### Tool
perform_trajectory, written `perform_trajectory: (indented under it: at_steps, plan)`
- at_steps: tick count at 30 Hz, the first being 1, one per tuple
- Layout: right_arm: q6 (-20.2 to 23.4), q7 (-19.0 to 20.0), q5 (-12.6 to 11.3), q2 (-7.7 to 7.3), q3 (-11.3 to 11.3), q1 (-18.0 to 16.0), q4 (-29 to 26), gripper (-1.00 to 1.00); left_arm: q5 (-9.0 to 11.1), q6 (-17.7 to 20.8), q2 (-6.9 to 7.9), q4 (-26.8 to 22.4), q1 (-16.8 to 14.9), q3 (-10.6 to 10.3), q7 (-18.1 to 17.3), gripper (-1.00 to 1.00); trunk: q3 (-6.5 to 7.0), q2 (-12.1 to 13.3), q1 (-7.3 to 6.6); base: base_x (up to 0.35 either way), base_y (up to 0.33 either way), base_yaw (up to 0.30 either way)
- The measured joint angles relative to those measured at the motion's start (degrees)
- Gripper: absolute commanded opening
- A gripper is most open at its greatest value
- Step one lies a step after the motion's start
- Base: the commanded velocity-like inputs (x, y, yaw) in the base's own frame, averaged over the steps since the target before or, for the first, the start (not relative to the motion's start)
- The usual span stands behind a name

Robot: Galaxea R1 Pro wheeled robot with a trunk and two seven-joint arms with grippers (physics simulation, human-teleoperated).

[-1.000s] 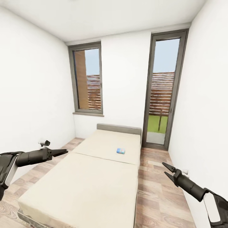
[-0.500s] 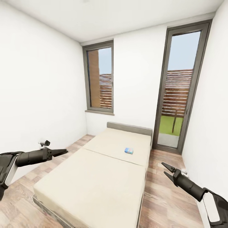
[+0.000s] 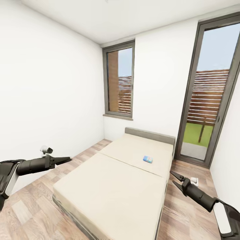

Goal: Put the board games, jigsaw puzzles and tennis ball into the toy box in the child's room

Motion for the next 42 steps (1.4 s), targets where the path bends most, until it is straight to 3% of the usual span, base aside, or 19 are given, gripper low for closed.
perform_trajectory:
  at_steps: [28,36,42]
  plan:
    - [0.00,-0.09,0.05,0.35,0.15,-0.07,0.00,1.00,0.00,0.00,0.00,0.00,0.00,0.00,0.01,1.00,-1.32,0.00,0.00,0.000,0.000,0.275]
    - [-0.07,-0.57,0.08,-0.10,4.18,-0.10,-0.70,1.00,0.01,0.00,0.00,0.00,0.00,-0.02,0.04,1.00,-1.70,-0.01,0.00,0.000,0.000,0.274]
    - [-0.07,-0.72,0.10,0.09,4.82,-0.10,-1.38,1.00,0.00,0.00,0.00,0.00,0.00,0.00,-0.07,1.00,-1.98,0.00,0.00,0.000,-0.017,0.273]
